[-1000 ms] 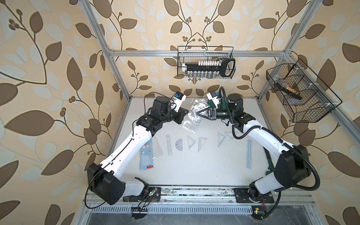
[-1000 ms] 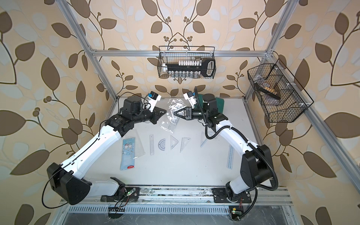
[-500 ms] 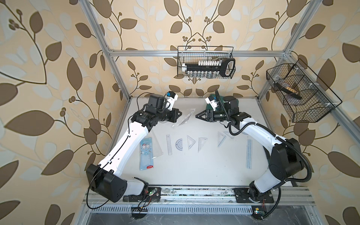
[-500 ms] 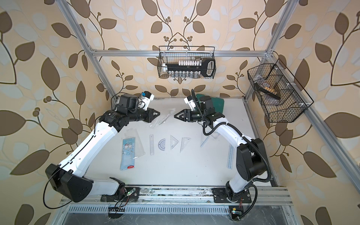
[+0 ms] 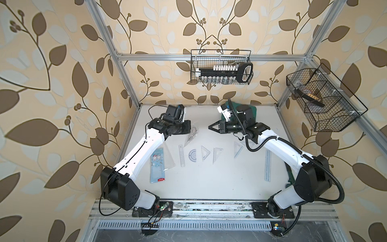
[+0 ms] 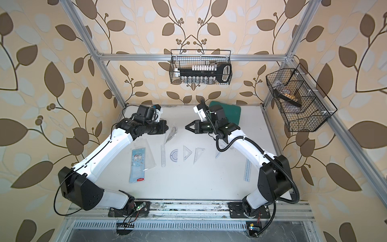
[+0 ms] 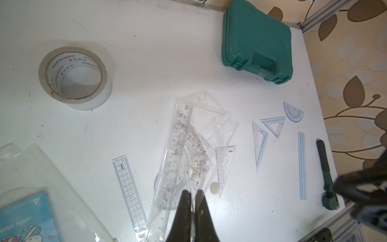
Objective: Open the ruler set and take out the ruler
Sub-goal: Take out the ruler from the ruler set bag.
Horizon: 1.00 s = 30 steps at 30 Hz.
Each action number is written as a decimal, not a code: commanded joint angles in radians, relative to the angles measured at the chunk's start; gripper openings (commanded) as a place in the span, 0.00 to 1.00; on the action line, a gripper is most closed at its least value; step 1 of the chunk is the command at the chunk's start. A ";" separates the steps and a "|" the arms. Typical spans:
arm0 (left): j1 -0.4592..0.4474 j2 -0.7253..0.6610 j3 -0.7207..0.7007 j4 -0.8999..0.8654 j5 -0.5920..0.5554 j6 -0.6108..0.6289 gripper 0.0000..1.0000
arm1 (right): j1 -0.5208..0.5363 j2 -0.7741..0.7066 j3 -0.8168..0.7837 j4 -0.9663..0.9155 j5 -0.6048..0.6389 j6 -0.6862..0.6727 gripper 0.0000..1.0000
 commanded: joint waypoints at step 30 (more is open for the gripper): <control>-0.124 -0.066 -0.101 0.210 -0.236 -0.164 0.00 | 0.151 0.246 0.211 -0.223 0.427 -0.060 0.00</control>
